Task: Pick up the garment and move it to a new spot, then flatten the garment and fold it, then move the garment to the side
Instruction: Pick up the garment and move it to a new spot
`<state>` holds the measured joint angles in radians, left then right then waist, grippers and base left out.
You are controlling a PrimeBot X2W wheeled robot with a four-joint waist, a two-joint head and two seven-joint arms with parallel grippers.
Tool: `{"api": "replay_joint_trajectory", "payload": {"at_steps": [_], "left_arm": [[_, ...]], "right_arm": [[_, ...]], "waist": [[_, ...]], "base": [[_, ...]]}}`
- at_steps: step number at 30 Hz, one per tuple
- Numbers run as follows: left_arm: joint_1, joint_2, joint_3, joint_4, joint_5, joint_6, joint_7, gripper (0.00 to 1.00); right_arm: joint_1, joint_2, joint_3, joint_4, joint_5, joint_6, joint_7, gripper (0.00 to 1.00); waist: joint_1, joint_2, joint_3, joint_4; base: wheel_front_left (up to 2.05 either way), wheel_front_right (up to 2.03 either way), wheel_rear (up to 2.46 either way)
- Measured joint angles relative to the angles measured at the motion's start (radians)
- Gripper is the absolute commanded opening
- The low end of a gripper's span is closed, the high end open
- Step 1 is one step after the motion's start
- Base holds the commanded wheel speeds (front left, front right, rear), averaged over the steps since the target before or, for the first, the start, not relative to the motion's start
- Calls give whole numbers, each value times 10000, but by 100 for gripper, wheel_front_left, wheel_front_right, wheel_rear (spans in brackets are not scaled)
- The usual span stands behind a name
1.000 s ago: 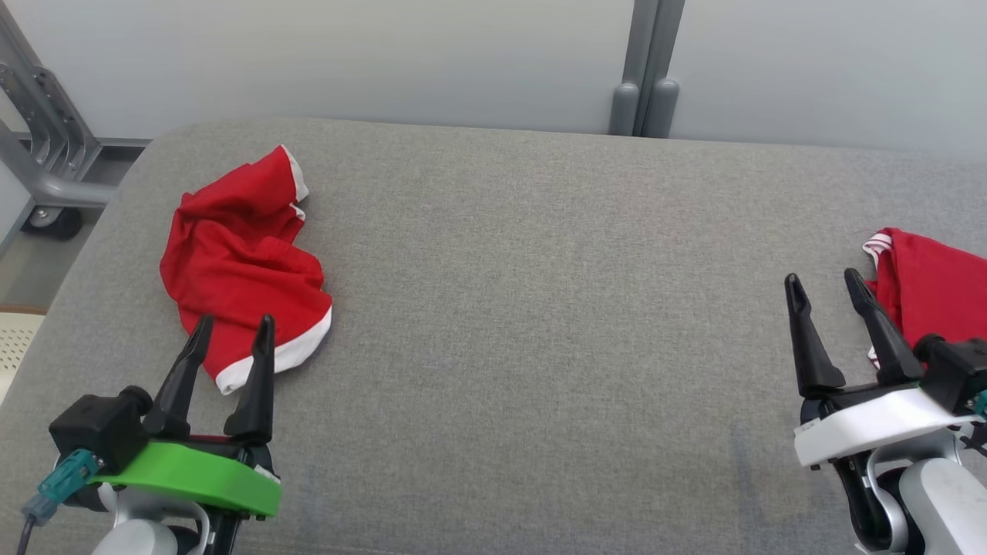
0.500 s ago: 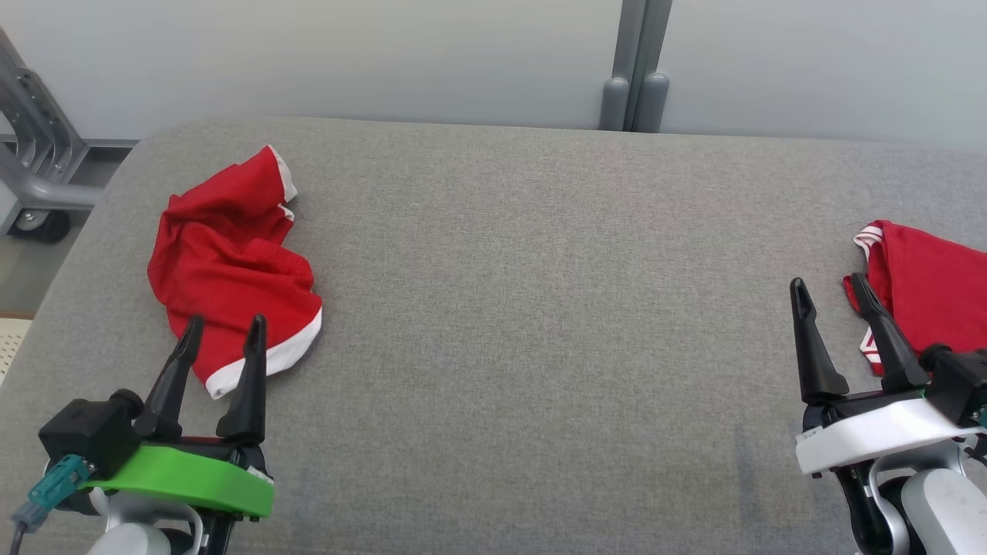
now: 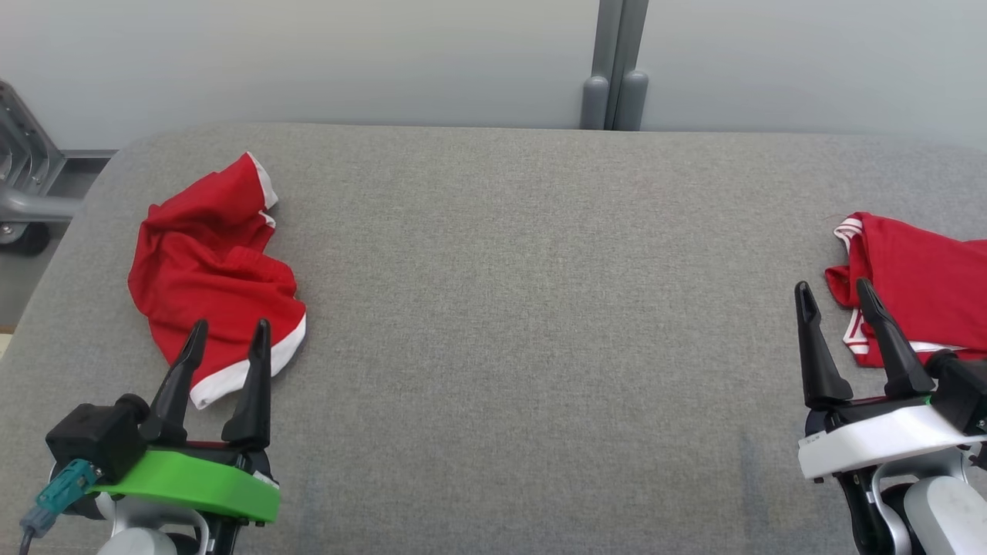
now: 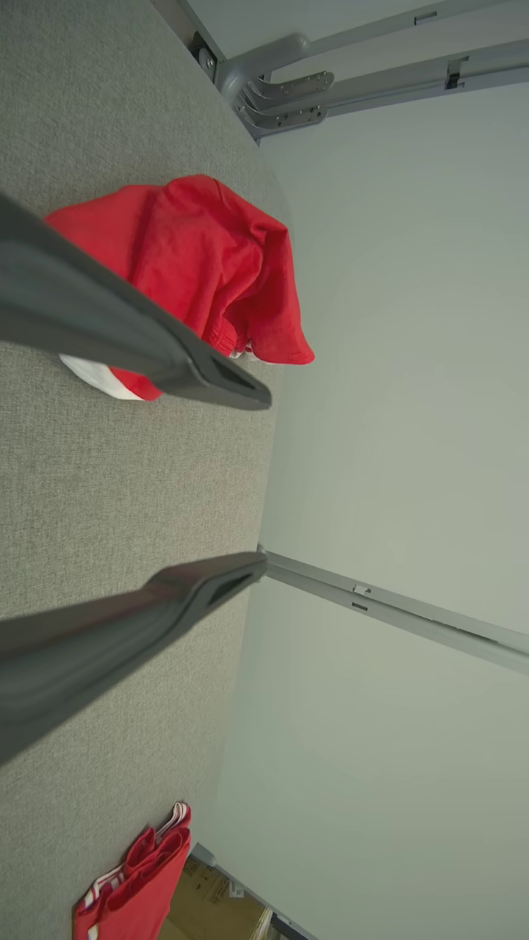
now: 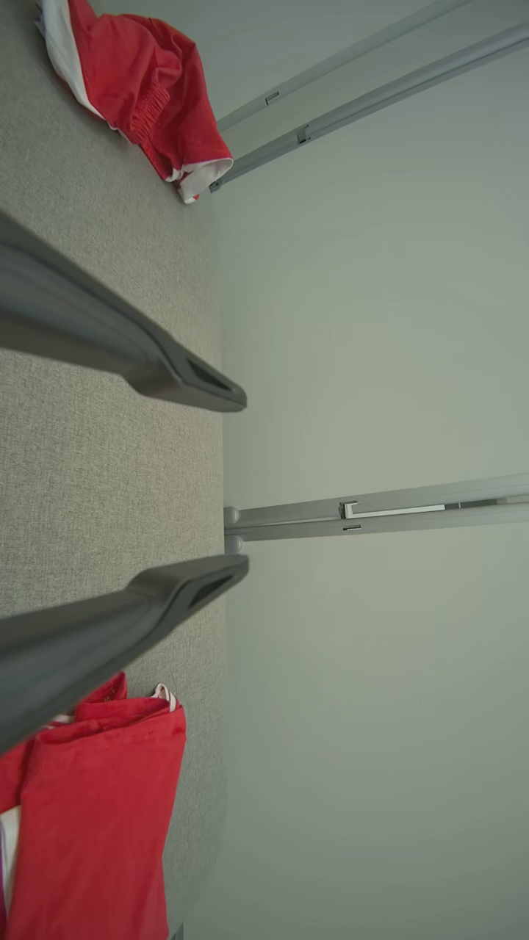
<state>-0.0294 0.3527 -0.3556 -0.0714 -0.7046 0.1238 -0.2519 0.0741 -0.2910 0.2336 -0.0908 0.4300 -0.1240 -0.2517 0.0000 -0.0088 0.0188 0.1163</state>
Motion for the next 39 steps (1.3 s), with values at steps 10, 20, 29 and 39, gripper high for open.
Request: {"api": "replay_joint_trajectory", "payload": {"at_steps": [10, 20, 29, 39], "left_arm": [[2, -17, -27, -12, 56, 0, 0, 100], [5, -77, -48, -12, 59, 0, 0, 100], [-1, -188, -188, 90, 159, -6, 0, 100], [-8, -219, -234, 313, 159, -6, 2, 100]], "right_arm": [[203, 25, -159, -117, -23, -4, 31, 100], [221, 52, -222, -249, -104, -10, 107, 100], [407, 123, -286, -351, -104, -10, 146, 100], [407, 261, 4, -351, -102, 4, 240, 100]], "waist": [[0, 0, 62, -43], [0, -1, 85, -34], [0, 0, 126, 325], [0, 0, 47, 1136]], "base": [[0, 0, 0], [0, 0, 0], [0, 0, 0], [0, 0, 0]]}}
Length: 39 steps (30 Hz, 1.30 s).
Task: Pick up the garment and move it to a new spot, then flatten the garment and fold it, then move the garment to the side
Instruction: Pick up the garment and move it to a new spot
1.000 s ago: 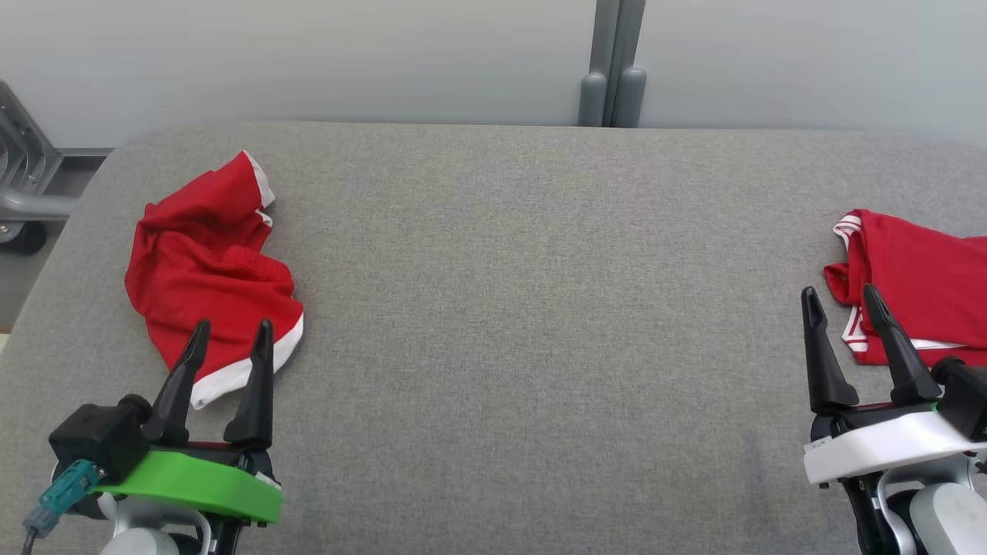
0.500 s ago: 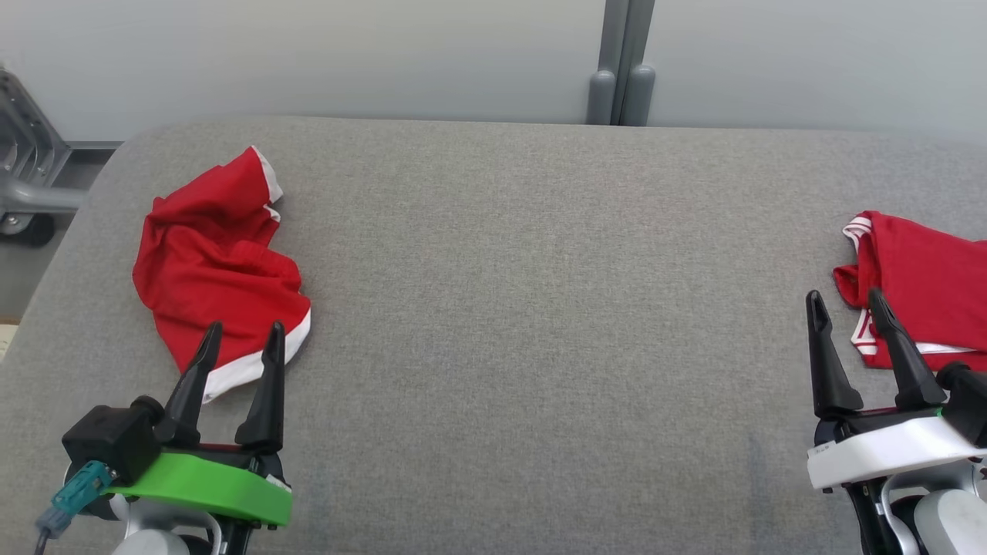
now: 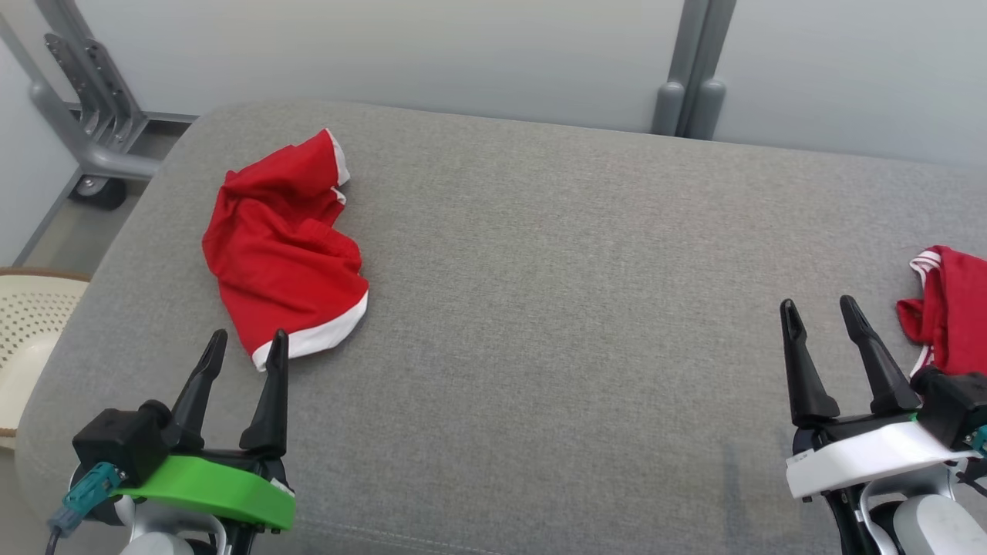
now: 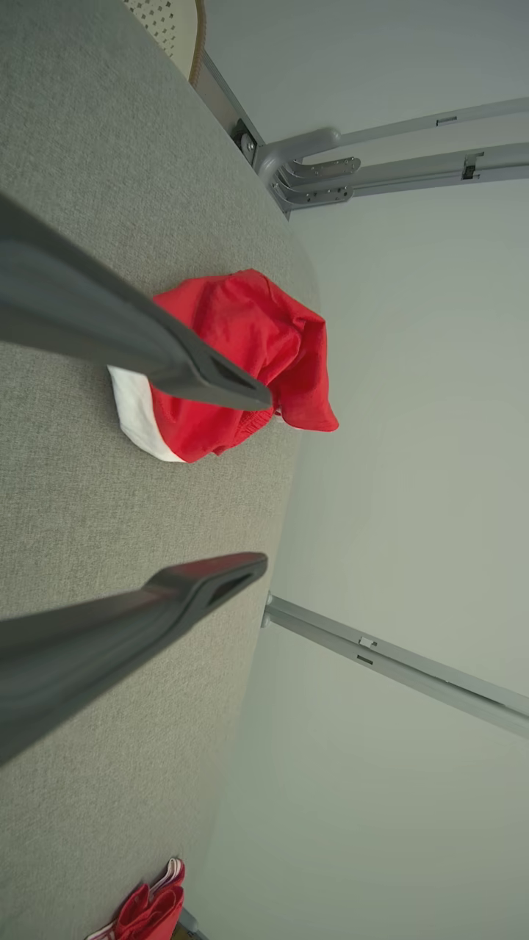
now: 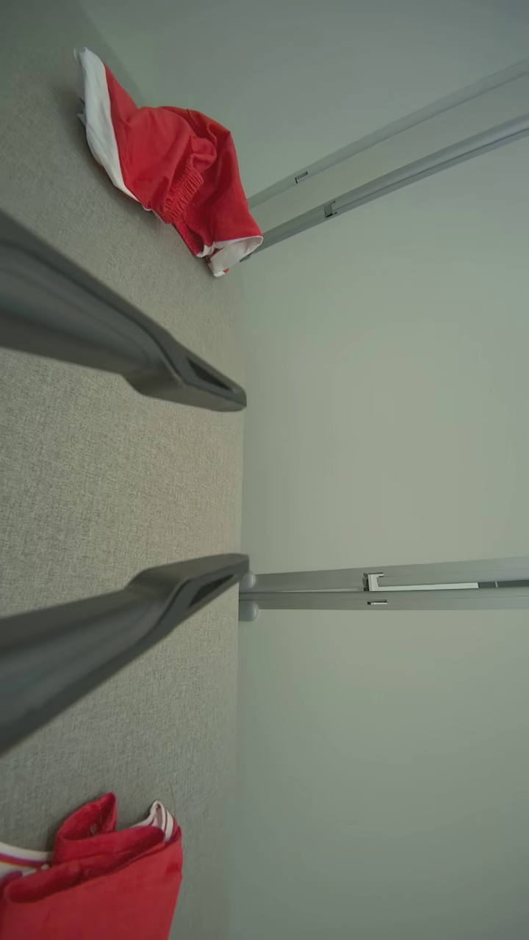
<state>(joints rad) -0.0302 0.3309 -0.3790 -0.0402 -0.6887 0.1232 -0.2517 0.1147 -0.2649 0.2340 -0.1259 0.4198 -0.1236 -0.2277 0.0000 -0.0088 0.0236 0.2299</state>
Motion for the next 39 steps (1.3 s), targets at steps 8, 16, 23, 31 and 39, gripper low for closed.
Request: {"api": "replay_joint_trajectory", "payload": {"at_steps": [8, 16, 23, 31, 39], "left_arm": [[-2, -17, -31, 104, 0, 0, 40, 100], [-2, -17, 54, 265, 0, 0, 44, 100], [2, -19, 242, 309, -2, 0, 44, 100], [-1, 27, 453, 326, -2, 0, 94, 100], [-455, 374, 527, 267, 153, 0, 458, 100]], "right_arm": [[-16, 111, 401, 15, 0, 138, 174, 100], [-76, 284, 890, 77, 0, 353, 276, 100], [-482, 454, 1536, 257, -128, 662, 500, 100], [-675, 477, 1561, 410, -169, 704, 543, 100], [-916, 504, 1607, 355, -291, 702, 717, 100]], "waist": [[0, 0, -55, 752], [0, 0, -106, 1370], [0, 0, -138, 1651], [0, 0, -143, 1723], [0, 0, 110, 1706]], "base": [[0, 0, 0], [0, 0, 0], [0, 0, 0], [0, 0, 0], [0, 0, 0]]}}
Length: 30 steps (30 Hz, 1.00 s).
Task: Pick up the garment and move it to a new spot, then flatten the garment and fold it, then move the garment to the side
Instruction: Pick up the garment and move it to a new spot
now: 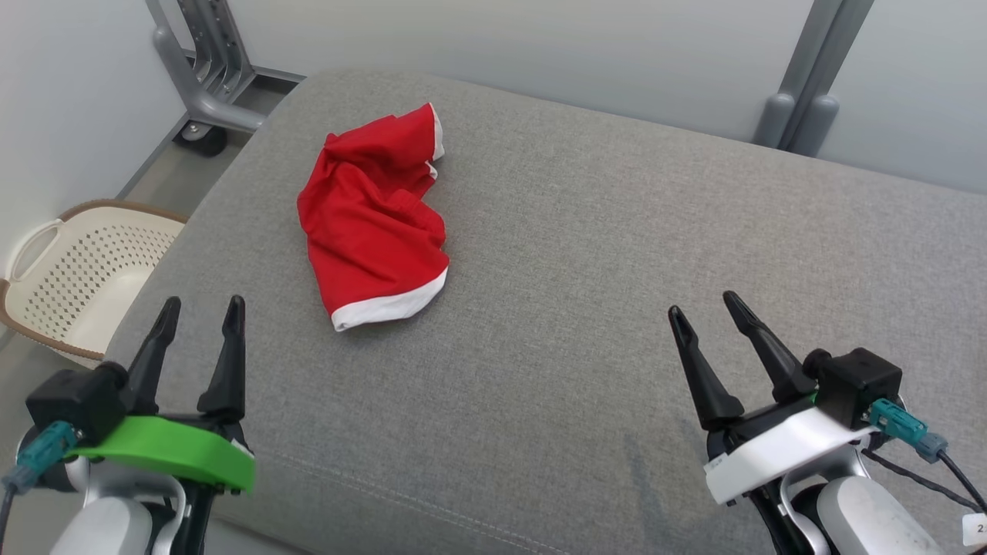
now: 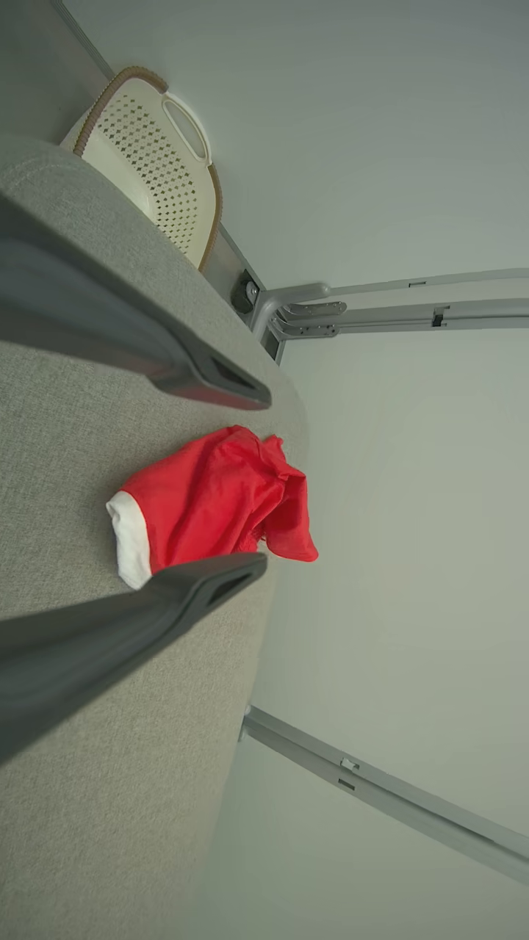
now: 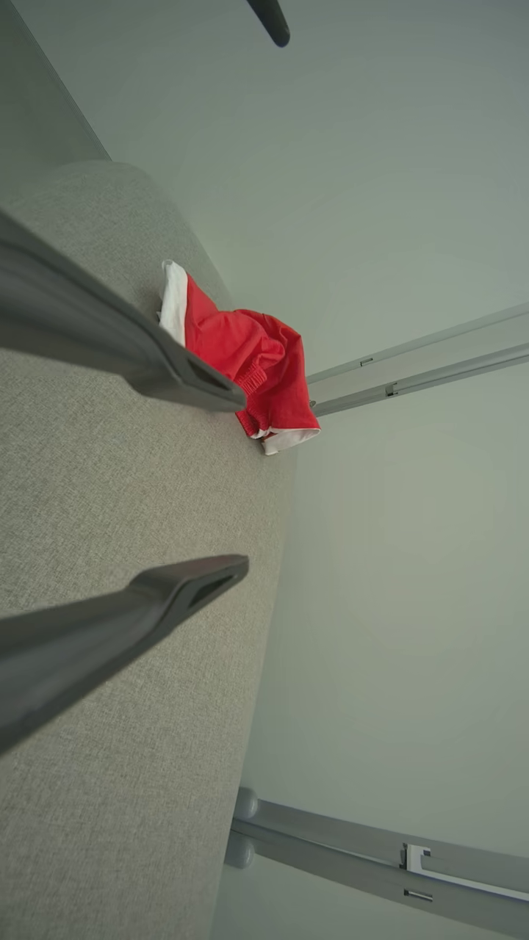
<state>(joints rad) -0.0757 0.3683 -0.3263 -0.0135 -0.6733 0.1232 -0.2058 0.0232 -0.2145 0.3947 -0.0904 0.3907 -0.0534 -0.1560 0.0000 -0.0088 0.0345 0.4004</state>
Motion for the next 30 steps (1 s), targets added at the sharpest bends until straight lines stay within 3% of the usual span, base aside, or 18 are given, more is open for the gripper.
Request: {"api": "replay_joint_trajectory", "payload": {"at_steps": [15, 20, 24, 30], "left_arm": [[-2297, 153, 17, 1160, -813, -309, 1753, 100], [-3225, 105, 372, 1942, -1409, -430, 2266, 100], [-3742, -240, 947, 2596, -2537, -453, 2677, 100], [-4479, -165, 1206, 3659, -2913, -527, 3235, 100]], "right_arm": [[-1067, -94, 167, -407, -594, -25, 642, 100], [-1650, -88, 297, -556, -857, -23, 779, 100], [-2185, -56, 351, -667, -1001, -21, 819, 100], [-3000, 121, 510, -754, -1197, 4, 867, 100]], "waist": [[0, 0, 1436, -406], [0, 0, 2040, -698], [0, 0, 2524, -1004], [1, 0, 3190, -1601]], "base": [[0, 0, 0], [0, 0, 0], [0, 0, 0], [0, 0, 0]]}}
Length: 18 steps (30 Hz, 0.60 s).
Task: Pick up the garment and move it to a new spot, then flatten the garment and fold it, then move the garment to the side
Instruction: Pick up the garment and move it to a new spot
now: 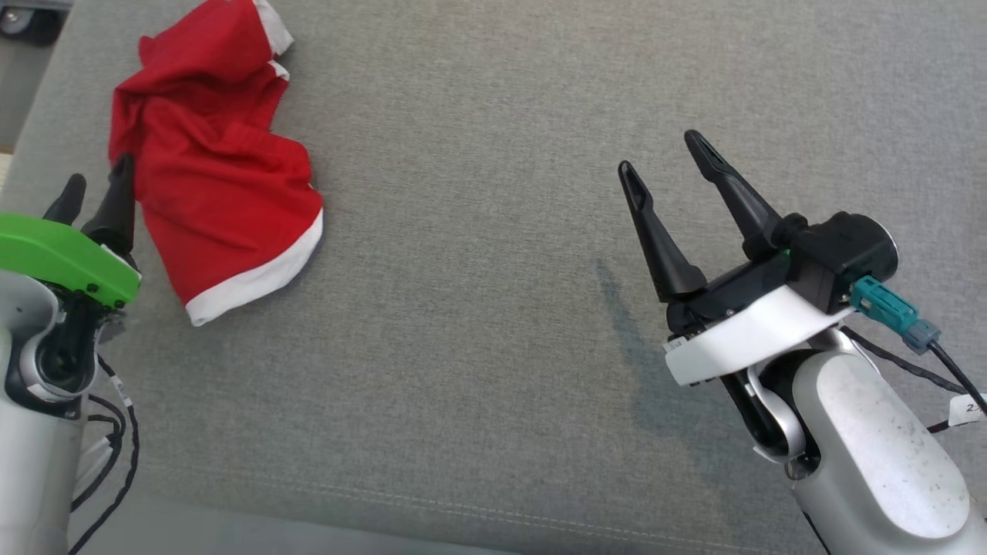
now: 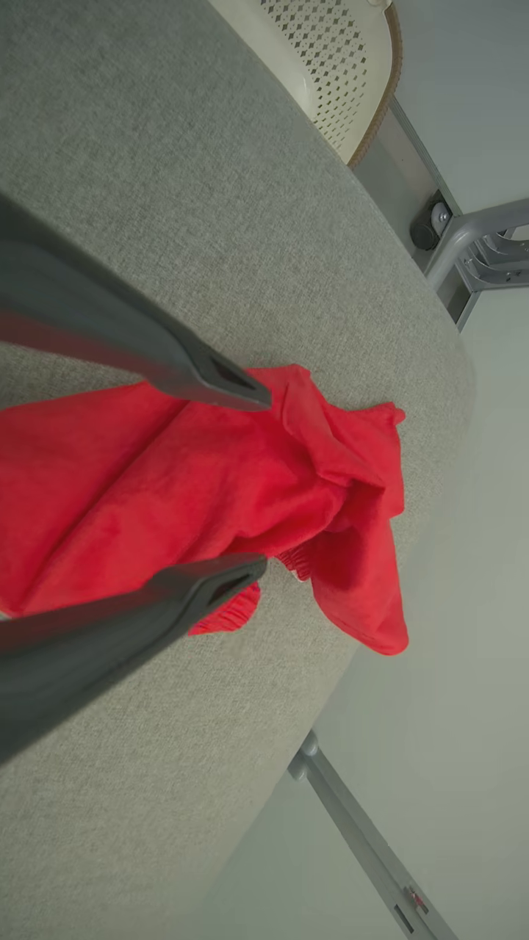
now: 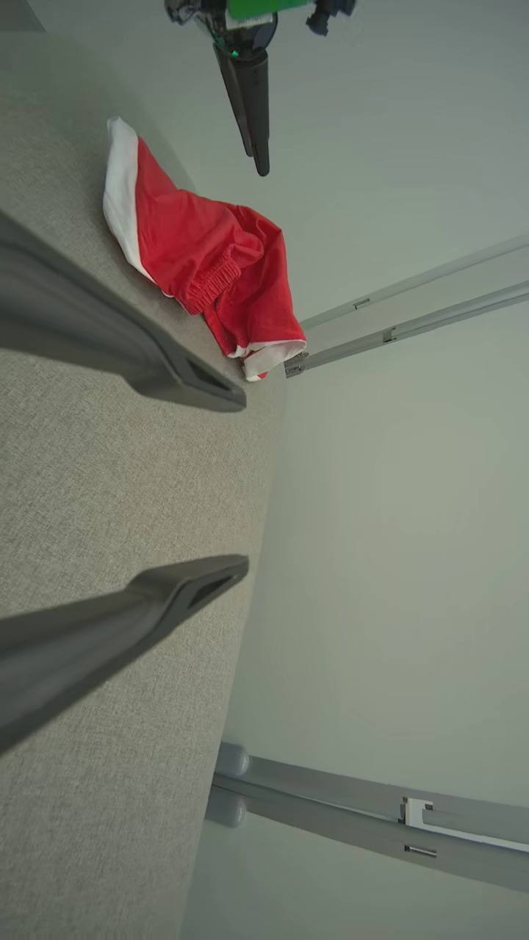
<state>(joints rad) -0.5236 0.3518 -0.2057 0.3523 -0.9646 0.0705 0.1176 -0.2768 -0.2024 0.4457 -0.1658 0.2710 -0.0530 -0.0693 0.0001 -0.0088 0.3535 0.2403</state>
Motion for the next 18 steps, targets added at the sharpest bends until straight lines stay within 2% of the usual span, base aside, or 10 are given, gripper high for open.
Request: {"api": "replay_joint_trajectory", "payload": {"at_steps": [7, 12, 16, 17, 18], "left_arm": [[-327, 414, 88, 1289, -6, -199, 374, 100], [-340, 311, -176, 2251, -182, -408, 926, 100], [-559, 278, -232, 2587, -180, -593, 970, 98], [-644, 272, -230, 2652, -182, -662, 970, 47], [-729, 255, -236, 2746, -182, -713, 988, 35]], "right_arm": [[-300, 165, 58, 171, -96, 0, -105, 100], [-430, 169, -173, 487, -96, -12, -274, 100], [-430, 165, -245, 669, -96, -15, -368, 100], [-430, 165, -253, 715, -96, -17, -418, 100], [-430, 165, -253, 755, -96, -17, -447, 100]], "waist": [[0, 0, 599, -863], [0, 0, 875, -1444], [0, 0, 970, -1722], [1, 0, 965, -1747], [0, 0, 946, -1753]], "base": [[0, 0, 0], [0, 0, 0], [0, 0, 0], [0, 0, 0], [0, 0, 0]]}}
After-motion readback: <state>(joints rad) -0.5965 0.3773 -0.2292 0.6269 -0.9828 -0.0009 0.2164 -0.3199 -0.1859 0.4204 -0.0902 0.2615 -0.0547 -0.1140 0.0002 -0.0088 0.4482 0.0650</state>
